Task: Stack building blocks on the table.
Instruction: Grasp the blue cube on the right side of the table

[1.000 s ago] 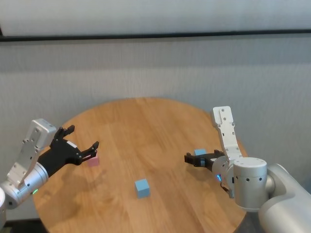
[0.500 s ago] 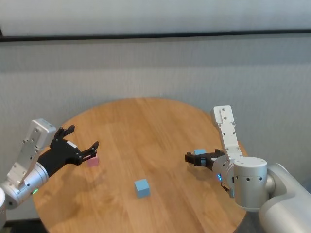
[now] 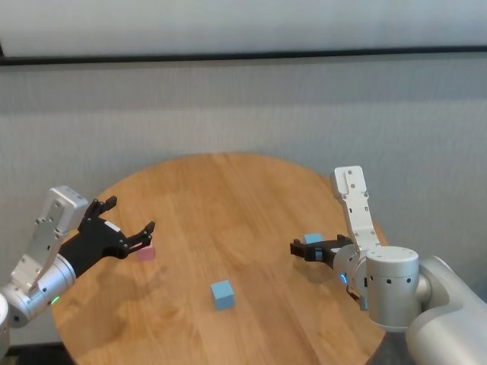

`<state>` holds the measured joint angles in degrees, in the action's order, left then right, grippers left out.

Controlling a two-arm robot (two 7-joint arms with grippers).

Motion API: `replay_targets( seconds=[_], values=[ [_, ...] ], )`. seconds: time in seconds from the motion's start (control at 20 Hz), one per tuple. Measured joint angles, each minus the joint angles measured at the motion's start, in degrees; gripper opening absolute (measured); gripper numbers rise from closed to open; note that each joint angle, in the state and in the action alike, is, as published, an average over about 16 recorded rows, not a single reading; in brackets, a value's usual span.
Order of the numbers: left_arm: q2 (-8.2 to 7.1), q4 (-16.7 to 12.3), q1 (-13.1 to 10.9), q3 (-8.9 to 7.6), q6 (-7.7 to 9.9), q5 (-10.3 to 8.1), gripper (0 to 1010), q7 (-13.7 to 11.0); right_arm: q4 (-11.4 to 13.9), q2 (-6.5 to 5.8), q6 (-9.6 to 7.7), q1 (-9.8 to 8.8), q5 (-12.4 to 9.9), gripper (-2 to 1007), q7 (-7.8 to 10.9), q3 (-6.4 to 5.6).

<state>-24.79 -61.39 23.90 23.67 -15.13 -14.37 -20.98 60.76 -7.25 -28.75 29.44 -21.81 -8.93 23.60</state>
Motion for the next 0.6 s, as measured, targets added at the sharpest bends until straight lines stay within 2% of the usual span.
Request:
replay_targets(
  seconds=[0.3, 0.6],
  values=[
    [0.0, 0.0, 0.0, 0.0, 0.0, 0.0, 1000, 0.0, 0.1, -0.03, -0.07, -0.03, 0.0, 992, -0.05, 0.03],
    [0.0, 0.0, 0.0, 0.0, 0.0, 0.0, 1000, 0.0, 0.1, -0.05, -0.12, -0.06, 0.0, 919, -0.08, 0.05]
  ],
)
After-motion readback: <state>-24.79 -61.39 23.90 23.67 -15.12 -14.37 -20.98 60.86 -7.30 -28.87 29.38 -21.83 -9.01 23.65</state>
